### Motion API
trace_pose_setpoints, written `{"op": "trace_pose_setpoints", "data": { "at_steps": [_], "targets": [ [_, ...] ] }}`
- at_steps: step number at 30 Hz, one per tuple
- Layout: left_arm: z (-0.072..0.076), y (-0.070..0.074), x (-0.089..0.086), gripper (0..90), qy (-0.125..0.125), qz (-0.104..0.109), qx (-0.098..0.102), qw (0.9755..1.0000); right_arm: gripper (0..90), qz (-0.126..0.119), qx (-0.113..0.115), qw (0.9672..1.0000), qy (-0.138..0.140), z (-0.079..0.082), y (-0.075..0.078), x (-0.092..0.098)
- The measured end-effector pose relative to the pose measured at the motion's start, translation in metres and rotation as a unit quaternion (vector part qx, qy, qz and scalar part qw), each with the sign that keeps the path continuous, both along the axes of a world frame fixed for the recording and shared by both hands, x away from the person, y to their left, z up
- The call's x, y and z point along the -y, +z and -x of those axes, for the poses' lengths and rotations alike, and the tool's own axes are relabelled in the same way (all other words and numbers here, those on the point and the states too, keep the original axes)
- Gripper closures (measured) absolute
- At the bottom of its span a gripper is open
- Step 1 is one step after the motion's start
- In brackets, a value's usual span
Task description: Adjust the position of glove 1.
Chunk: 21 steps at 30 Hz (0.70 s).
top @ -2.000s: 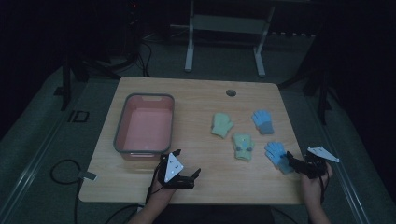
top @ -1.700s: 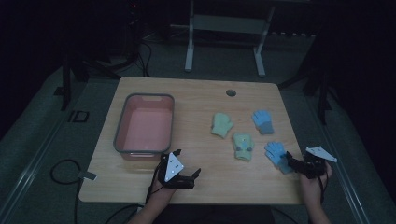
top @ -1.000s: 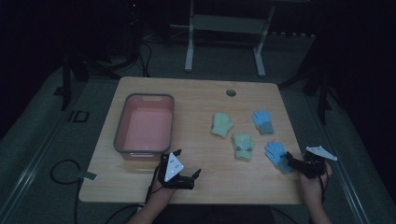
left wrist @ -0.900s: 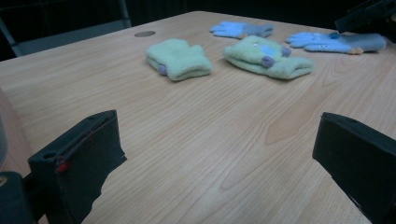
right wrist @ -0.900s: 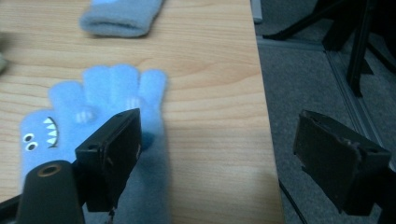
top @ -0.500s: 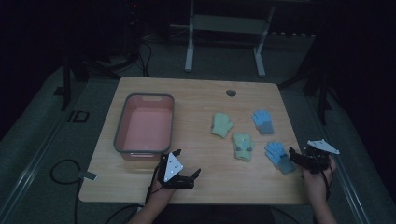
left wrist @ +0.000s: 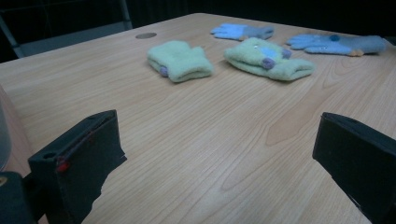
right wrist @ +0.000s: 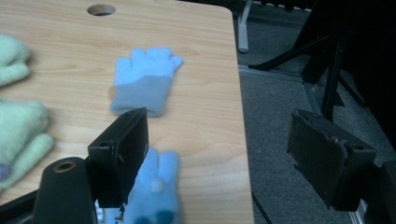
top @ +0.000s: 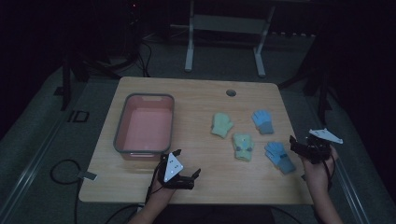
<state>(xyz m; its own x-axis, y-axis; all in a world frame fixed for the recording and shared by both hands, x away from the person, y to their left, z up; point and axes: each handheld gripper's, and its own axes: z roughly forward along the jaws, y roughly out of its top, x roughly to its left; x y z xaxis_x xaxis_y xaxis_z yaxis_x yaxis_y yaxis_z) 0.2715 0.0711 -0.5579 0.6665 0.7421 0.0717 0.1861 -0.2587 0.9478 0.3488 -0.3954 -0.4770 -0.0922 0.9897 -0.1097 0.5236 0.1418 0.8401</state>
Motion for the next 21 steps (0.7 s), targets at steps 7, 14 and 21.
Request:
{"op": "trace_pose_setpoints", "data": {
  "at_steps": [7,14,21],
  "targets": [
    [0.0,0.0,0.0,1.0,0.0,0.001,0.0,1.0,20.7,-0.01,-0.007,0.9996,0.024,-0.008,0.008,-0.019],
    [0.0,0.0,0.0,1.0,-0.001,0.001,0.0,1.0,20.5,-0.006,-0.002,0.9985,0.055,-0.015,0.021,-0.043],
    [0.0,0.0,-0.001,1.0,-0.002,0.002,0.0,1.0,21.5,-0.007,-0.01,0.9963,0.085,-0.024,0.033,-0.067]
  ]
}}
